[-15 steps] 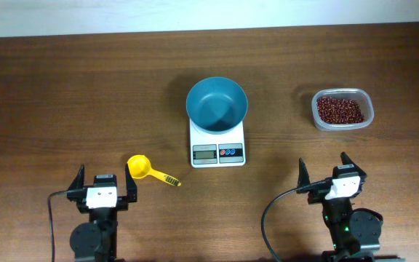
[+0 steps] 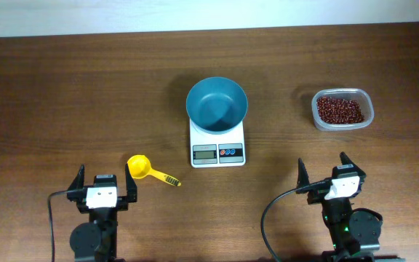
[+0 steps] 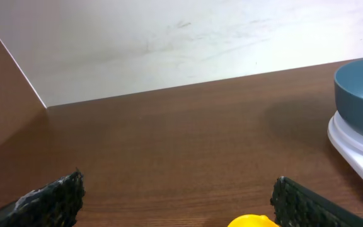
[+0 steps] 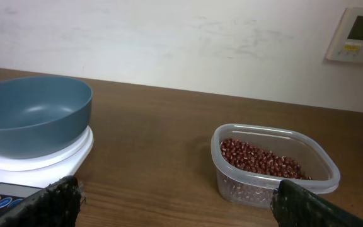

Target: Scoop item into bowl and weigh 50g on scale

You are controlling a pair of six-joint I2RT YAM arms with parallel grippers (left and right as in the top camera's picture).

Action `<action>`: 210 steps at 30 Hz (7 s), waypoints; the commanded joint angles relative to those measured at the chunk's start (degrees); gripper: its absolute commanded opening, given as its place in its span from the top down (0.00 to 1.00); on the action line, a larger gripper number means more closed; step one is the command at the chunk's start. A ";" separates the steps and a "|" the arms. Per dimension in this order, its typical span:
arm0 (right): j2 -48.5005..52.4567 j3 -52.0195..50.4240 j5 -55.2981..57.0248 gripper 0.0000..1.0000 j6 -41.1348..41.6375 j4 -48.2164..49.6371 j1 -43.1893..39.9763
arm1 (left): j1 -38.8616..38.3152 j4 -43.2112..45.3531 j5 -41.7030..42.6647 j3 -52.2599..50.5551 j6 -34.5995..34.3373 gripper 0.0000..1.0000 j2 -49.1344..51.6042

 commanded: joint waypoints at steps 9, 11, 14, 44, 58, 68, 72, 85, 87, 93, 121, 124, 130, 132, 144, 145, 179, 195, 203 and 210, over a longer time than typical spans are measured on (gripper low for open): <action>-0.33 -0.52 0.44 0.01 0.24 0.02 0.68 | 0.33 0.13 0.46 -0.44 -0.70 0.01 -0.52; -0.33 -0.52 0.46 0.01 0.24 0.02 0.68 | 0.33 0.13 0.46 -0.44 -0.72 0.01 -0.52; -0.33 -0.52 0.46 0.01 0.24 0.02 0.68 | 0.33 0.11 0.46 -0.44 -0.70 0.01 -0.52; -0.33 -0.52 0.46 0.01 0.24 0.02 0.68 | 0.33 0.13 0.46 -0.44 -0.72 0.01 -0.52; -0.33 -0.52 0.46 0.02 0.24 0.02 0.68 | 0.33 0.13 0.46 -0.44 -0.72 0.01 -0.52; -0.33 -0.52 0.44 0.01 0.24 0.02 0.68 | 0.33 0.13 0.46 -0.44 -0.72 0.01 -0.52; -0.33 -0.52 0.46 0.01 0.24 0.02 0.68 | 0.33 0.13 0.46 -0.44 -0.72 0.01 -0.52; -0.33 -0.52 0.46 0.01 0.24 0.02 0.68 | 0.33 0.11 0.44 -0.44 -0.70 0.01 -0.52; -0.33 -0.52 0.46 0.01 0.24 0.02 0.68 | 0.33 0.13 0.44 -0.44 -0.72 0.01 -0.52; -0.33 -0.52 0.46 0.01 0.24 0.02 0.68 | 0.33 1.46 0.44 -0.44 -0.70 0.01 -0.52; -0.33 -0.52 0.46 0.01 0.24 0.02 0.68 | 0.33 -4.22 3.52 7.82 -6.54 0.01 0.15; -0.33 -0.52 0.46 0.01 0.24 0.02 0.68 | 0.33 -6.97 3.48 11.47 -6.51 0.01 1.86; -0.33 -0.52 0.46 0.01 0.24 0.02 0.68 | 0.33 -8.37 3.50 17.64 -6.51 0.01 6.47; -0.33 -0.52 0.46 0.01 0.24 0.02 0.68 | 0.33 -9.31 3.50 19.45 -6.51 0.01 7.98; -0.33 -0.52 0.46 0.01 0.24 0.02 0.68 | 0.33 -27.74 6.73 37.40 -6.54 0.01 22.56; -0.33 -0.52 0.44 0.01 0.24 0.02 0.68 | 0.33 -29.92 7.80 39.43 -6.54 0.01 24.48; -0.33 -0.52 0.46 0.01 0.24 0.02 0.68 | 0.28 -56.02 12.37 56.08 -25.88 0.01 52.09; -0.33 -0.52 0.44 0.01 0.24 0.02 0.68 | 0.26 -52.65 3.41 52.17 -41.05 0.04 72.96; -0.33 -0.52 0.46 0.02 0.24 0.02 0.68 | -0.31 -45.72 3.41 52.17 -42.77 0.22 83.65; -0.33 -0.52 0.44 0.01 0.24 0.02 0.68 | -3.28 -41.07 3.41 52.15 -44.06 0.24 91.76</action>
